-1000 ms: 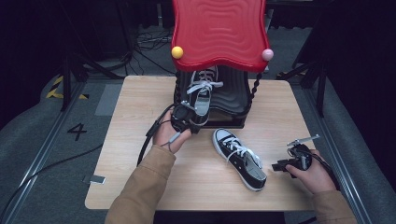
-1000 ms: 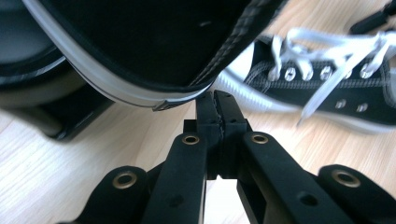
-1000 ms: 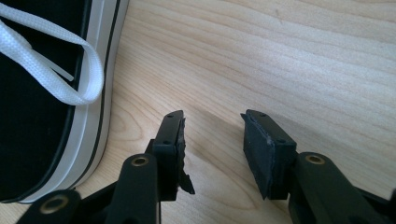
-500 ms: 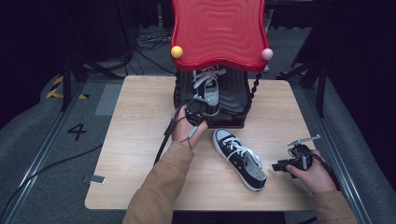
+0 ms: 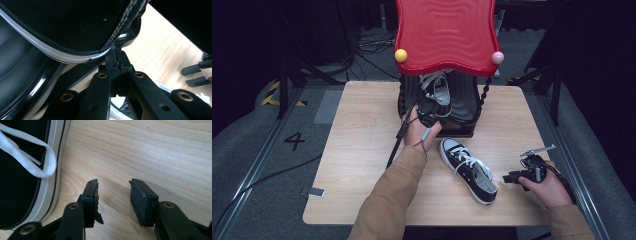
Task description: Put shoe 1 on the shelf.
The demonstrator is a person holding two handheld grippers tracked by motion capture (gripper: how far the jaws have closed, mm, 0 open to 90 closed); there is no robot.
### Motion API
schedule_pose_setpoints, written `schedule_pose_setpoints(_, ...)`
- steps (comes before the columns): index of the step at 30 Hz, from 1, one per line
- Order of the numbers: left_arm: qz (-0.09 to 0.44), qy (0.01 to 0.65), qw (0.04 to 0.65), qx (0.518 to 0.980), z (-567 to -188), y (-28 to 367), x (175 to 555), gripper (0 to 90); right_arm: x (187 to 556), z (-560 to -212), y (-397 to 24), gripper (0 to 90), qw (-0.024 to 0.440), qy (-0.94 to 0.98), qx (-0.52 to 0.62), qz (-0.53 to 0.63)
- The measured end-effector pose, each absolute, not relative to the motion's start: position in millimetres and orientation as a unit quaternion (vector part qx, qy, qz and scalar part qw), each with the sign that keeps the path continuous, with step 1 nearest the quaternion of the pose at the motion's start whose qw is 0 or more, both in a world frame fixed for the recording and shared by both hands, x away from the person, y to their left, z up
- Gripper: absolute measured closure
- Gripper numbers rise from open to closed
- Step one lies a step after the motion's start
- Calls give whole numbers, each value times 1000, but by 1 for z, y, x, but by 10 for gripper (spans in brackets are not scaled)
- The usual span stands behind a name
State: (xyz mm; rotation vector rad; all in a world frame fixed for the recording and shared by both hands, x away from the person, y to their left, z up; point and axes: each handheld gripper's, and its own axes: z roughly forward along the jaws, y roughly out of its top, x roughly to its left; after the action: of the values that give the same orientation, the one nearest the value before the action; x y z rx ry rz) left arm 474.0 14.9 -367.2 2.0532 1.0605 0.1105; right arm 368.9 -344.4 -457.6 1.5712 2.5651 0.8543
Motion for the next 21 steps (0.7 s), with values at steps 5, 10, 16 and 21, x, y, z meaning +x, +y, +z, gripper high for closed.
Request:
schedule_pose_setpoints(5, 48, 423, 400, 811, -368, 18, 473, 900, 368, -457, -343, 585, 12, 822, 502, 270)
schedule_pose_setpoints(10, 54, 435, 392, 809, -366, 34, 470, 900, 368, -458, -343, 587, 11, 821, 503, 272)
schedule_pose_setpoints(16, 75, 450, 369, 810, -366, 49, 468, 900, 368, -458, -343, 587, 13, 822, 501, 271)
schedule_pose_setpoints(21, 78, 463, 366, 803, -369, 49, 472, 900, 369, -458, -342, 587, 11, 822, 501, 272)
